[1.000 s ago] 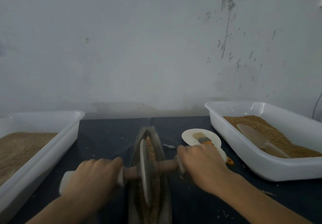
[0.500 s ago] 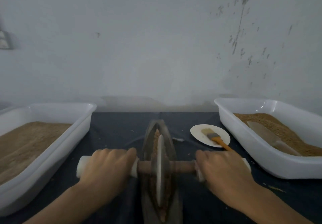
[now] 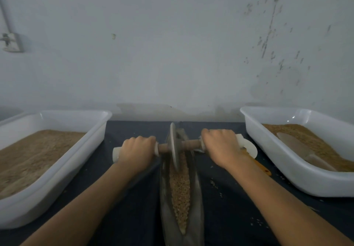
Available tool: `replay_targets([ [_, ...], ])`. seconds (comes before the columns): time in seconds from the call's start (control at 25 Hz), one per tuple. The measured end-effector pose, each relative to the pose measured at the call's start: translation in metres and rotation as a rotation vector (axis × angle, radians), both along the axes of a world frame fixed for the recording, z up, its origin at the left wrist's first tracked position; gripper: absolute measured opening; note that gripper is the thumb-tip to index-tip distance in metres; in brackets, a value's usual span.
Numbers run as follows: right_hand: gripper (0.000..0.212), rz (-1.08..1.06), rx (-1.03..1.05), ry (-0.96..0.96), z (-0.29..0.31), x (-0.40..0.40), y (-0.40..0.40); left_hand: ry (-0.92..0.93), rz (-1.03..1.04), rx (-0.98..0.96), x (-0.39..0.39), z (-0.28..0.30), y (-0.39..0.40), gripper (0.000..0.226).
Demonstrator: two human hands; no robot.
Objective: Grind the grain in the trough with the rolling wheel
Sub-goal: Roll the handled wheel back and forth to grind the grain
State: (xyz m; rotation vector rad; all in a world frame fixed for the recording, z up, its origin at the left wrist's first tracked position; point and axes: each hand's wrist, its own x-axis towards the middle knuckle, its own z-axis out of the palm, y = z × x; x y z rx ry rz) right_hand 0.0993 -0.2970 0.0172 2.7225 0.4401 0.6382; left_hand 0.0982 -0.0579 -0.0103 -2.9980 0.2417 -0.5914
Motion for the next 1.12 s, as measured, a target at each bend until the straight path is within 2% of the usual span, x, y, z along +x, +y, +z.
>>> replay_targets([
  [0.08, 0.028, 0.116, -0.025, 0.013, -0.012, -0.041, -0.012, 0.061, -0.060, -0.006, -0.035, -0.009, 0.010, 0.027],
  [0.16, 0.041, 0.194, 0.054, 0.063, -0.019, -0.082, -0.025, -0.053, -0.218, 0.099, -0.078, -0.009, 0.017, 0.047],
  [0.24, 0.042, 0.151, 0.043, 0.193, -0.021, -0.095, -0.037, -0.181, -0.313, 0.171, -0.104, 0.003, 0.018, 0.075],
  [0.28, 0.035, 0.071, 0.043, 0.296, -0.025, -0.093, -0.038, -0.168, -0.284, 0.202, -0.103, 0.007, 0.015, 0.080],
  [0.32, 0.028, 0.027, 0.076, 0.300, -0.028, -0.085, -0.036, -0.090, -0.224, 0.241, -0.099, 0.006, 0.012, 0.076],
  [0.4, 0.020, 0.003, 0.102, 0.156, -0.027, -0.052, -0.026, -0.042, -0.091, 0.225, -0.063, 0.006, 0.002, 0.046],
  [0.48, 0.021, -0.041, 0.115, 0.115, -0.020, -0.012, -0.014, -0.038, -0.001, 0.200, -0.023, 0.020, -0.010, 0.020],
  [0.52, 0.023, -0.059, 0.142, 0.117, -0.019, 0.003, -0.010, -0.042, 0.025, 0.197, -0.007, 0.028, -0.015, 0.015],
  [0.64, 0.016, -0.076, 0.206, 0.158, -0.021, 0.000, -0.013, -0.064, -0.005, 0.223, -0.011, 0.034, -0.021, 0.014],
  [0.72, 0.010, -0.010, 0.216, 0.191, -0.034, -0.042, -0.030, -0.104, -0.087, 0.237, -0.051, 0.018, -0.012, 0.026],
  [0.76, 0.013, 0.057, 0.197, 0.152, -0.038, -0.069, -0.037, -0.179, -0.179, 0.244, -0.075, 0.012, -0.007, 0.032],
  [0.84, 0.027, 0.183, 0.186, 0.070, -0.039, -0.113, -0.045, -0.424, -0.379, 0.210, -0.114, 0.009, 0.006, 0.026],
  [0.88, 0.031, 0.199, 0.164, 0.049, -0.035, -0.123, -0.047, -0.481, -0.421, 0.197, -0.122, 0.010, 0.012, 0.025],
  [0.92, 0.030, 0.156, 0.133, 0.106, -0.033, -0.124, -0.047, -0.431, -0.418, 0.189, -0.122, 0.010, 0.014, 0.028],
  [1.0, 0.022, 0.021, 0.087, 0.262, -0.034, -0.107, -0.040, -0.209, -0.342, 0.217, -0.103, 0.009, 0.007, 0.040],
  [1.04, 0.022, 0.007, 0.079, 0.213, -0.032, -0.091, -0.035, -0.132, -0.260, 0.237, -0.083, 0.006, 0.003, 0.041],
  [1.12, 0.023, 0.002, 0.069, 0.089, -0.027, -0.045, -0.026, -0.066, -0.065, 0.178, -0.038, 0.006, -0.001, 0.026],
])
